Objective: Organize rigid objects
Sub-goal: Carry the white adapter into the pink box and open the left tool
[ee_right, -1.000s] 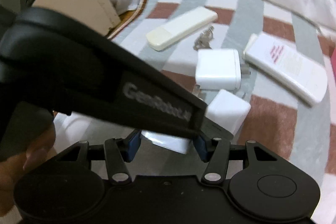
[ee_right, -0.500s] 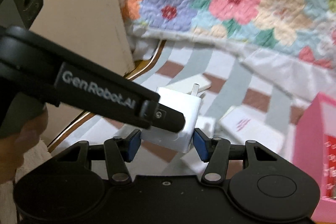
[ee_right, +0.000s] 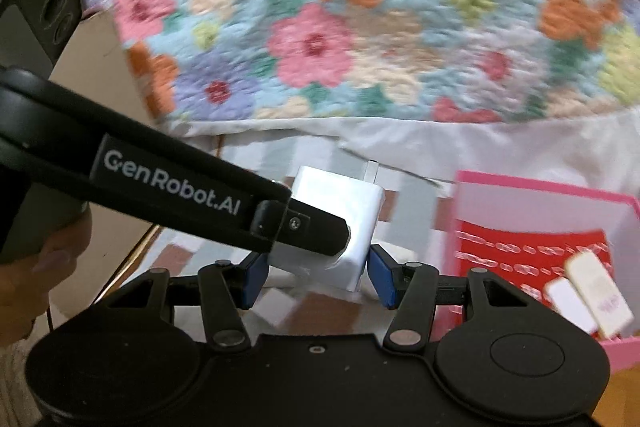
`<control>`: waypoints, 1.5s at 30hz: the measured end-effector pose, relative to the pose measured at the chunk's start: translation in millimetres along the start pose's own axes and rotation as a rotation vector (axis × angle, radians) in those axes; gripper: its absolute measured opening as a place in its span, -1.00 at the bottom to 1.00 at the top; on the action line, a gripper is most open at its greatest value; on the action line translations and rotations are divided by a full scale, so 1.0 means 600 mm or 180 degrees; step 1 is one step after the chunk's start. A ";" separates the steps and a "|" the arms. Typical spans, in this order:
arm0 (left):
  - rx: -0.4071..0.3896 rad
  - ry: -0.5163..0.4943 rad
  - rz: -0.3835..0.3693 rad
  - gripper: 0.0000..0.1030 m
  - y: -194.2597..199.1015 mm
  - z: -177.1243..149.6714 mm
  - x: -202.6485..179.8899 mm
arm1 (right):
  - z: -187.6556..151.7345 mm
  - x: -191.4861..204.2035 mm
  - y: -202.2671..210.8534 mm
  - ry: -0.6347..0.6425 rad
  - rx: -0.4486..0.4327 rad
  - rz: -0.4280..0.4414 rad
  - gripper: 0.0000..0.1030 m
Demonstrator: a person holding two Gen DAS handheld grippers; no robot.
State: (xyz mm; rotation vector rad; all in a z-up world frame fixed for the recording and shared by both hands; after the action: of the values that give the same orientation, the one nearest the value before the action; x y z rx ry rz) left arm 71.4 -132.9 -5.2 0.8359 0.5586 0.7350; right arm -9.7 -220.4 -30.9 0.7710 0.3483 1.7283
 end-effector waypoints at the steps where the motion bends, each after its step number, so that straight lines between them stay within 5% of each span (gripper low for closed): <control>1: 0.0046 -0.0053 -0.0030 -0.28 -0.010 0.008 -0.016 | 0.000 -0.015 0.003 -0.0041 0.0027 -0.0041 0.15; 6: 0.0558 -0.0169 -0.0072 -0.28 -0.093 0.044 -0.095 | -0.015 -0.093 0.009 -0.0292 0.0307 -0.0249 0.15; 12: 0.0865 -0.0222 -0.0028 -0.27 -0.191 0.075 -0.154 | -0.010 -0.205 -0.007 -0.0823 0.0543 -0.0195 0.15; 25: 0.1720 0.0070 -0.0001 -0.33 -0.358 0.072 -0.163 | -0.031 -0.328 -0.112 -0.1281 0.1581 0.0067 0.14; 30: 0.1805 0.0104 0.0122 -0.43 -0.381 0.075 -0.172 | -0.039 -0.346 -0.128 -0.1139 0.1708 0.0220 0.14; 45: 0.1719 0.0250 -0.0001 -0.31 -0.405 0.071 -0.175 | -0.051 -0.349 -0.150 -0.0760 0.1866 -0.0027 0.22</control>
State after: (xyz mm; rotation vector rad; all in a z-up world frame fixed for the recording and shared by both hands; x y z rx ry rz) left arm 121.4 -343.3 -163.6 1.3089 0.8467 0.6243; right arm 64.6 -385.3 -172.8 1.3803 0.7054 1.5114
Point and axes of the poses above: each gripper's, at about its wrist camera, not at the fingertips, and y roughly against the way its jaws point, x to its left, z to its top, the point moved 1 cm from there along -y, roughly the way its jaws point, and after that the axes turned 11 degrees about z, right-handed, at the moved point
